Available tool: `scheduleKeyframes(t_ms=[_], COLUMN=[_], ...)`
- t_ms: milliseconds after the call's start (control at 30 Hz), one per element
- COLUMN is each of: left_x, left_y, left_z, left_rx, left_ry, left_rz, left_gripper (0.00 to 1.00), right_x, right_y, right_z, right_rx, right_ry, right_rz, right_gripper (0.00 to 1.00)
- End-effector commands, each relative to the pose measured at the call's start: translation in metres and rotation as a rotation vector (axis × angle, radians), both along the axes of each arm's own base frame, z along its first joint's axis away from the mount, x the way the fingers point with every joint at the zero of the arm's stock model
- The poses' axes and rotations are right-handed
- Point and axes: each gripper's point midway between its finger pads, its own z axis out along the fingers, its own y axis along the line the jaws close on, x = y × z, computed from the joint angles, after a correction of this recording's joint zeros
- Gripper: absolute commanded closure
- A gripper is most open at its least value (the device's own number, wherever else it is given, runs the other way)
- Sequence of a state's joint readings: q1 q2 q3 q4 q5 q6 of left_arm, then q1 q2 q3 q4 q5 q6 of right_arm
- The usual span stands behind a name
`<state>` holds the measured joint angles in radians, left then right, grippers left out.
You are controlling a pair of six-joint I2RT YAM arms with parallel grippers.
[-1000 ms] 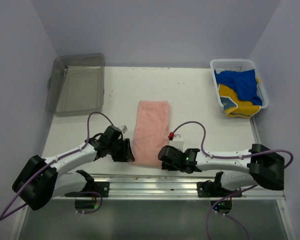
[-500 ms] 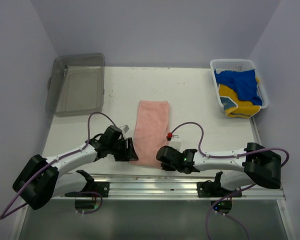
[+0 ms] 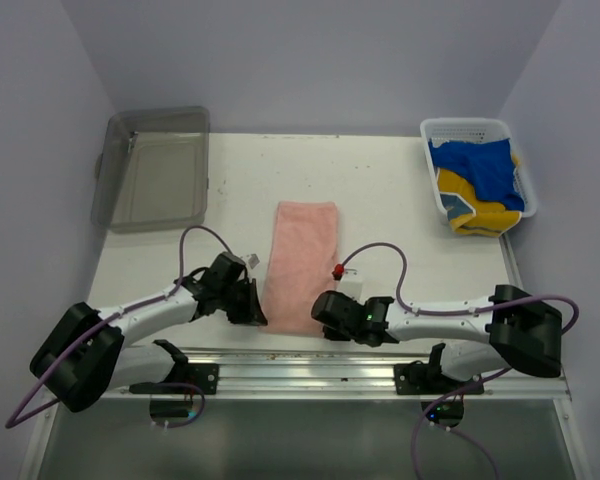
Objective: Roll the towels
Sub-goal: Roll the towel
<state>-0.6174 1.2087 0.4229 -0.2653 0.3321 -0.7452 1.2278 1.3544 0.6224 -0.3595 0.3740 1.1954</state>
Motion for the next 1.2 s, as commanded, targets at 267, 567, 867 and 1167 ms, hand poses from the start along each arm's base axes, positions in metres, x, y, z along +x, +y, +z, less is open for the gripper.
scheduleKeyframes(t_ms=[267, 567, 867, 1167], left_x=[-0.011, -0.024, -0.034, -0.027], left_y=[0.017, 0.015, 0.020, 0.016], left_z=[-0.002, -0.009, -0.017, -0.017], left_rx=[0.101, 0.054, 0.056, 0.047], left_ry=[0.058, 0.094, 0.124, 0.110], left_rz=[-0.004, 0.005, 0.001, 0.023], left_gripper=[0.38, 0.64, 0.54, 1.00], right_x=[0.005, 0.002, -0.001, -0.004], right_y=[-0.024, -0.022, -0.016, -0.005], right_z=[0.005, 0.005, 0.010, 0.003], right_rx=[-0.102, -0.070, -0.010, 0.019], right_ry=[-0.038, -0.027, -0.025, -0.020], right_rz=[-0.018, -0.018, -0.014, -0.009], right_gripper=[1.00, 0.58, 0.60, 0.72])
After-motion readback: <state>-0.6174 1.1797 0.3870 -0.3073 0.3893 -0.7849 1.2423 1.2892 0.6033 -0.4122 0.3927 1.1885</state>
